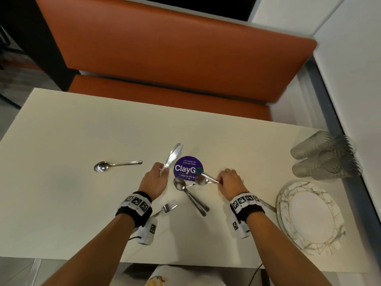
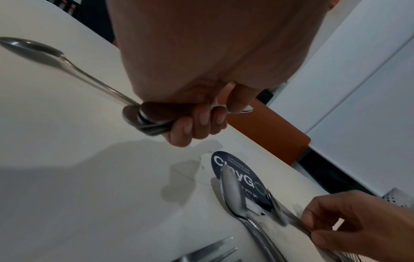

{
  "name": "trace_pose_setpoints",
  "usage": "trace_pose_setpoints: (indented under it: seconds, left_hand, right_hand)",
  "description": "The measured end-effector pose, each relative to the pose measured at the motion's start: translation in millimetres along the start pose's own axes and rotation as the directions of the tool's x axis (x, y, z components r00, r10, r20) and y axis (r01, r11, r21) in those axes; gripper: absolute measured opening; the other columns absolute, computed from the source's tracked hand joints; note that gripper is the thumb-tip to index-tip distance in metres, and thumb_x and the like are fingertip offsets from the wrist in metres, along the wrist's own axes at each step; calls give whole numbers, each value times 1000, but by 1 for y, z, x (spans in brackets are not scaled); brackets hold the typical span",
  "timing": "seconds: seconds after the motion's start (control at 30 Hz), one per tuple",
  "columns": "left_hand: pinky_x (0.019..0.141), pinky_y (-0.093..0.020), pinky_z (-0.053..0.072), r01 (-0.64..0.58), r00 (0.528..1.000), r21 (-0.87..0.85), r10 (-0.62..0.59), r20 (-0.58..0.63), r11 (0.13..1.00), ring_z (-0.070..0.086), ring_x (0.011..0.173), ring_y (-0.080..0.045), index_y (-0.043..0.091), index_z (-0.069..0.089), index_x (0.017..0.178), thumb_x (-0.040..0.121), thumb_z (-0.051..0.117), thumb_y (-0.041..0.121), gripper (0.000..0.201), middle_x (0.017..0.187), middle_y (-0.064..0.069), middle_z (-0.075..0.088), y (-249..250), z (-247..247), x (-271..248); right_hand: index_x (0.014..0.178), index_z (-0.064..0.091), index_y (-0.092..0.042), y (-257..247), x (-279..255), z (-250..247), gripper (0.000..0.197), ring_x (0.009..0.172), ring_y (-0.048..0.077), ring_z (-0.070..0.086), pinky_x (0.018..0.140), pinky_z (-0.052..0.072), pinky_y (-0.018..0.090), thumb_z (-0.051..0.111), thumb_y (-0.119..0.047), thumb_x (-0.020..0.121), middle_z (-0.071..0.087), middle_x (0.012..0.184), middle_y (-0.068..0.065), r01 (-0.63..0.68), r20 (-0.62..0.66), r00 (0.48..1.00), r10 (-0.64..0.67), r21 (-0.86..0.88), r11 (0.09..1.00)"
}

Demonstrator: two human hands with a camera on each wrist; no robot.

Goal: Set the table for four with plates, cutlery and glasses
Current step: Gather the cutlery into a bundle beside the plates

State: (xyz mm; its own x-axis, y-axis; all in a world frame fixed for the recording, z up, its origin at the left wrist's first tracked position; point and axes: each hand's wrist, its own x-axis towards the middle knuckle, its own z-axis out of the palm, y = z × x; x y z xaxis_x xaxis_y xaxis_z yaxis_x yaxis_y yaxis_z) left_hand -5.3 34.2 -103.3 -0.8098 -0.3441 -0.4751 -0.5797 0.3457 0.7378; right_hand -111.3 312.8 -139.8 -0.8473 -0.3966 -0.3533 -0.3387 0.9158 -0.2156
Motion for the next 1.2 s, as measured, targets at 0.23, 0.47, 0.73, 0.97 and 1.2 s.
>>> trace_pose_setpoints:
  seconds: [0.23, 0.47, 0.73, 0.97, 1.2]
  left_hand:
    - [67, -31, 43, -113, 987, 96, 101, 123, 989, 64, 80, -19, 24, 55, 110, 105, 48, 34, 13, 88, 1, 68, 10, 2, 7]
    - [64, -28, 42, -219, 956, 200, 169, 239, 955, 64, 79, -18, 32, 53, 109, 106, 45, 34, 9, 86, 0, 68, 15, 9, 9]
    - [64, -28, 43, -340, 918, 257, 261, 297, 905, 61, 75, -19, 22, 61, 116, 108, 46, 31, 19, 88, 0, 66, 34, 7, 25]
    - [75, -31, 57, -351, 911, 291, 252, 326, 890, 66, 94, -20, 21, 67, 118, 102, 57, 26, 20, 103, 2, 69, 46, 8, 57]
    - [81, -32, 52, -372, 922, 392, 286, 261, 841, 61, 95, -20, 19, 71, 109, 97, 64, 14, 15, 101, 3, 63, 39, 16, 91]
  right_hand:
    - [114, 68, -20, -8, -17, -21, 24, 114, 25, 52, 97, 45, 36, 62, -17, 91, 59, 117, 3, -54, 91, 994, 54, -6, 999]
    - [136, 57, -25, -67, 8, -65, 39, 99, 17, 64, 91, 53, 28, 57, -14, 99, 65, 114, -1, 45, -124, 991, 41, 617, 786]
    - [123, 71, -17, -68, 36, -73, 38, 90, 16, 55, 86, 50, 30, 74, -5, 87, 63, 110, 5, 259, -56, 965, -256, 351, 900]
    - [107, 71, -19, -40, 62, -73, 16, 85, 18, 54, 79, 51, 38, 56, -20, 100, 60, 98, 2, 370, -16, 928, -373, 176, 912]
    - [111, 75, -15, -15, 69, -46, 18, 78, 18, 58, 75, 51, 32, 64, -19, 97, 59, 92, 2, 260, -69, 965, -252, 319, 911]
